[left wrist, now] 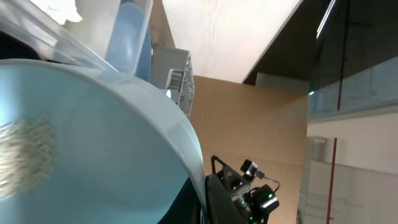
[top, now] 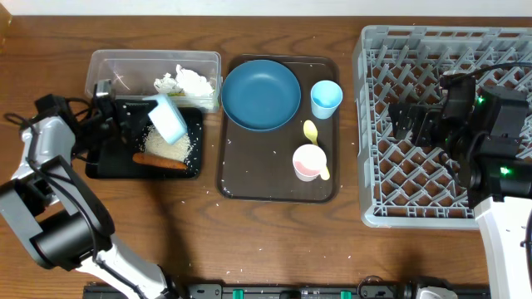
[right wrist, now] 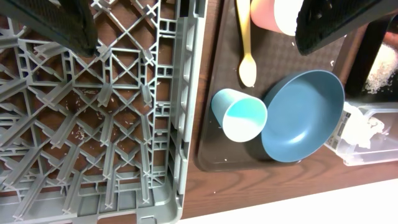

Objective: Sort waste into correct bins and load items into the dishwasher rack
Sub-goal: 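Carry rice bowl over black tray and tip rice out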

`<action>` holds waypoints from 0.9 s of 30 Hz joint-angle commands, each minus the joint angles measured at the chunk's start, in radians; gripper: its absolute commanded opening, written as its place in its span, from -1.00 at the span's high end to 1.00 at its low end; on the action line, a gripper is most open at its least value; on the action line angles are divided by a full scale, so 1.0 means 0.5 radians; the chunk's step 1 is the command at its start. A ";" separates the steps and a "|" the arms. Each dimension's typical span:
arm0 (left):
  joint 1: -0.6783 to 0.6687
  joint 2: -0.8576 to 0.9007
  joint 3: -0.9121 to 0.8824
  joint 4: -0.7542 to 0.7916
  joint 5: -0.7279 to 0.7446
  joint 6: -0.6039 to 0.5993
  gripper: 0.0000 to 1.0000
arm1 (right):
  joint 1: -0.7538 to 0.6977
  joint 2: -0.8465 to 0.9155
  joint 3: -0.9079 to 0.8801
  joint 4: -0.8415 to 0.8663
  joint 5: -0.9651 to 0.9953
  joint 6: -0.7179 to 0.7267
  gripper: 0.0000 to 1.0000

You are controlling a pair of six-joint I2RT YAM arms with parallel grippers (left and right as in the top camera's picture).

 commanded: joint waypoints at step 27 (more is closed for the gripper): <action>0.031 -0.117 -0.007 -0.018 0.056 -0.233 0.88 | -0.002 0.000 0.038 0.012 -0.002 -0.011 -0.98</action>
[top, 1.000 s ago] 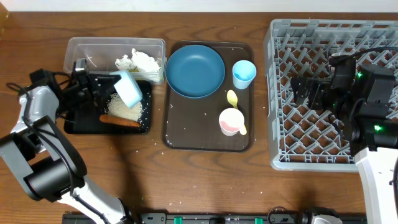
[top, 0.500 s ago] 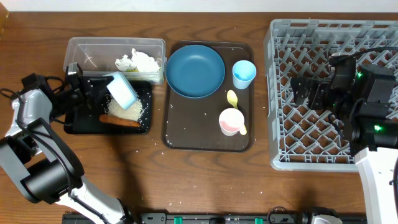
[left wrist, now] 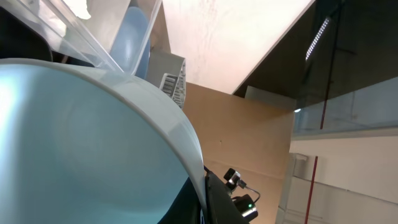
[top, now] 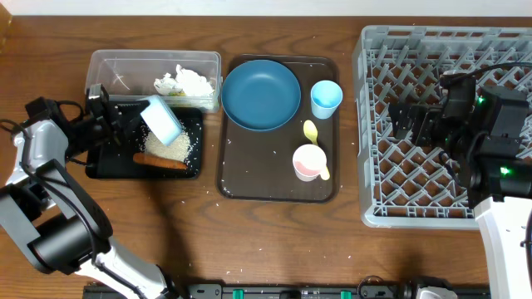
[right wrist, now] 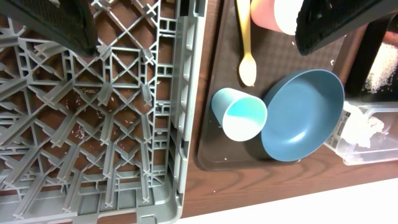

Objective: Sort waste into correct bins and load items into the dishwasher rack
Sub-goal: 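Carry rice bowl over black tray and tip rice out, then return the emptied bowl to the brown tray with left gripper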

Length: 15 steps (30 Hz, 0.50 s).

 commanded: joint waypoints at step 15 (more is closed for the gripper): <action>-1.131 -0.798 -0.006 -0.013 -1.664 -0.001 0.88 | -0.002 0.000 0.038 0.044 -0.002 -0.004 -0.99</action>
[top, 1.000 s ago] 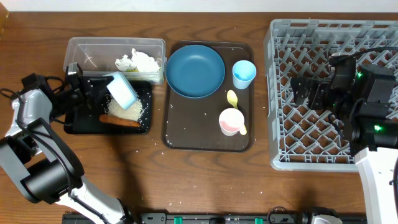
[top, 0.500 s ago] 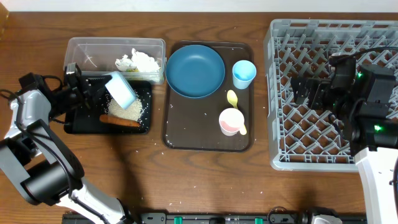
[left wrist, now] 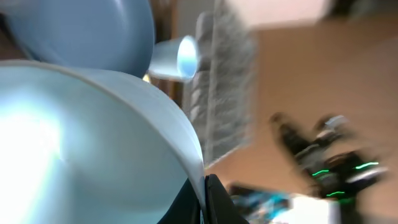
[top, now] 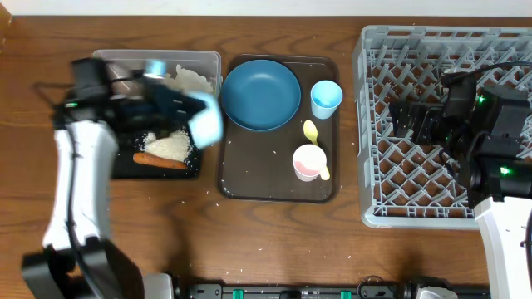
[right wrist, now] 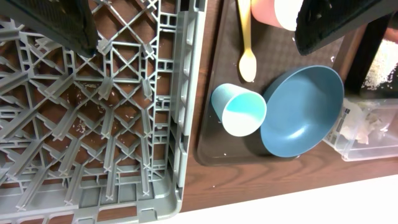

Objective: Sort waste into correct bins and load items into the dishwasher rack
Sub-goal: 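Return the emptied bowl to the brown tray with left gripper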

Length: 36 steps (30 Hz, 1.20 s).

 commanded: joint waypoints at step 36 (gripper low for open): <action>-1.046 0.276 0.457 -0.289 -2.027 -0.272 -0.50 | 0.416 0.014 0.056 0.304 -0.201 0.241 -0.99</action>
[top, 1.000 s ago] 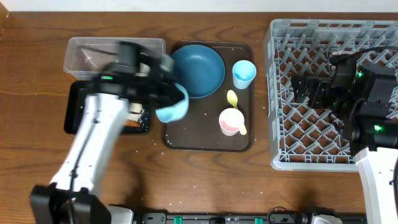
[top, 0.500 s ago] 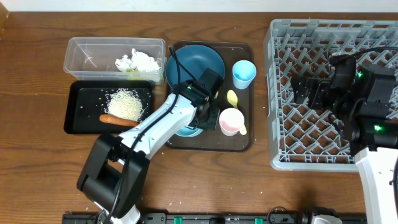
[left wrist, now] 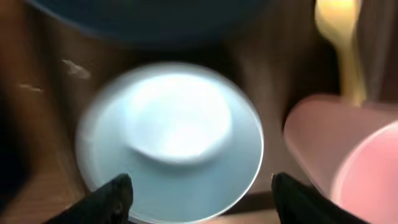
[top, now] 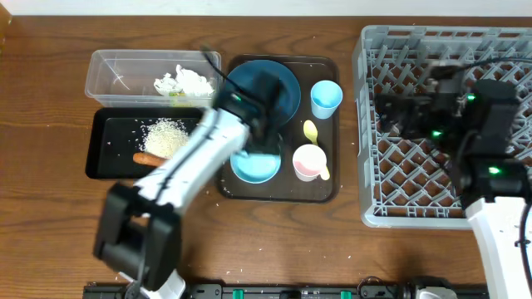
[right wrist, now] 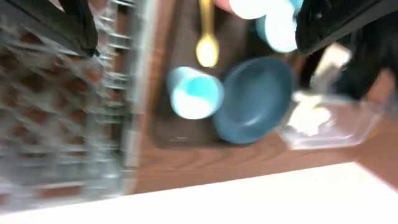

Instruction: Sort waste into correct bins and load items into the dishwasher rack

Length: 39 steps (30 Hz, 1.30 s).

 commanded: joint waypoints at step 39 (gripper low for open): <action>1.292 -0.439 0.095 -0.325 -0.066 0.082 -0.52 | 1.419 1.846 1.241 -0.909 1.041 0.346 -0.24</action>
